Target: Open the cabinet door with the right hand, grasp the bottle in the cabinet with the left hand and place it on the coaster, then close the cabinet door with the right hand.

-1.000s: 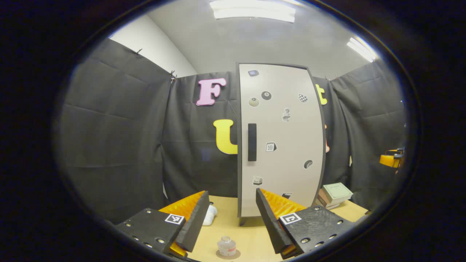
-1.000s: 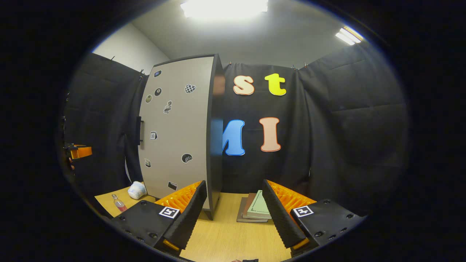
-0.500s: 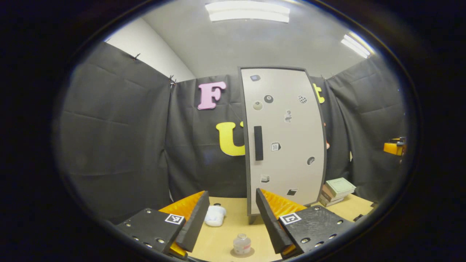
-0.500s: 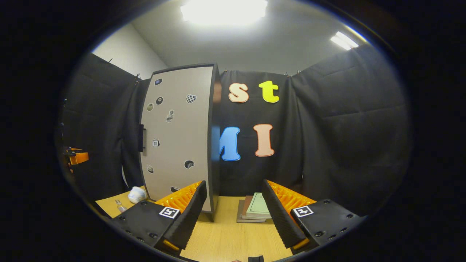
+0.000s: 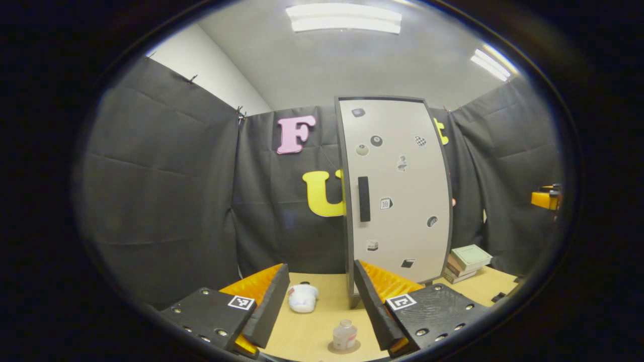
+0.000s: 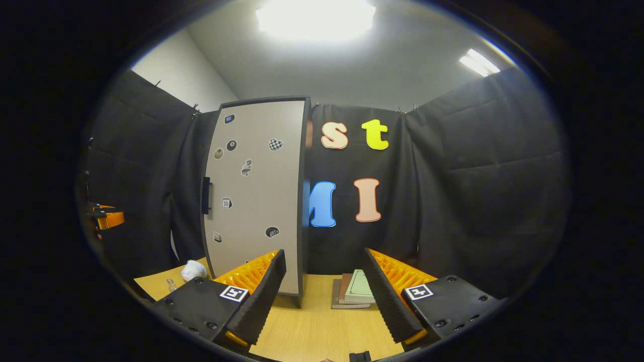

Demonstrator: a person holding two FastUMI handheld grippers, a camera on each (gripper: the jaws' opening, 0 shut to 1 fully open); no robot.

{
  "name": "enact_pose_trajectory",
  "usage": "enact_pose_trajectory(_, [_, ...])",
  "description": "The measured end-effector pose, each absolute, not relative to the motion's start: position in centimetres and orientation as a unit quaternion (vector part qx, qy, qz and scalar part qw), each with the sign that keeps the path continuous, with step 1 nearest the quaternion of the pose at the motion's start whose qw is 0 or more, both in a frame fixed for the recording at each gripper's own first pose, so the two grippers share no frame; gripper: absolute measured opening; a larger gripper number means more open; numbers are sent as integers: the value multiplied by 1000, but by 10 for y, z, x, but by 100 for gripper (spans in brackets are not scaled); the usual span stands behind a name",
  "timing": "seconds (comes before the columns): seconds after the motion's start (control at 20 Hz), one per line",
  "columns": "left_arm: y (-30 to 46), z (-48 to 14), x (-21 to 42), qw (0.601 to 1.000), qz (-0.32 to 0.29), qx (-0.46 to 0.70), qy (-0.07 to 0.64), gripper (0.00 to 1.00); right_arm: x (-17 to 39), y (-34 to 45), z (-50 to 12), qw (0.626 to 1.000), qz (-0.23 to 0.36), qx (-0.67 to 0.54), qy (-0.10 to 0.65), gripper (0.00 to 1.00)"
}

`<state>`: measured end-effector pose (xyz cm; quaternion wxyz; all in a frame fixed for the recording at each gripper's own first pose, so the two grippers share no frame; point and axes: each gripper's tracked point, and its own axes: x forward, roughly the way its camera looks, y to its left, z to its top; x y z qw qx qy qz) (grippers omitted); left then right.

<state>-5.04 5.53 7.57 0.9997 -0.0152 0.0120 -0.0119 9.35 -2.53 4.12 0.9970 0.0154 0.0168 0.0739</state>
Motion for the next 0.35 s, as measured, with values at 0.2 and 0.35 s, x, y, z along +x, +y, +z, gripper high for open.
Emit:
enact_pose_trajectory(0.2, [62,79,-54,1000,-14,-19,9,77,87,-24,45,998,67,15,15,97])
enact_pose_trajectory(0.35, [66,76,-56,1000,-15,-17,11,77,82,-23,46,998,64,12,16,97])
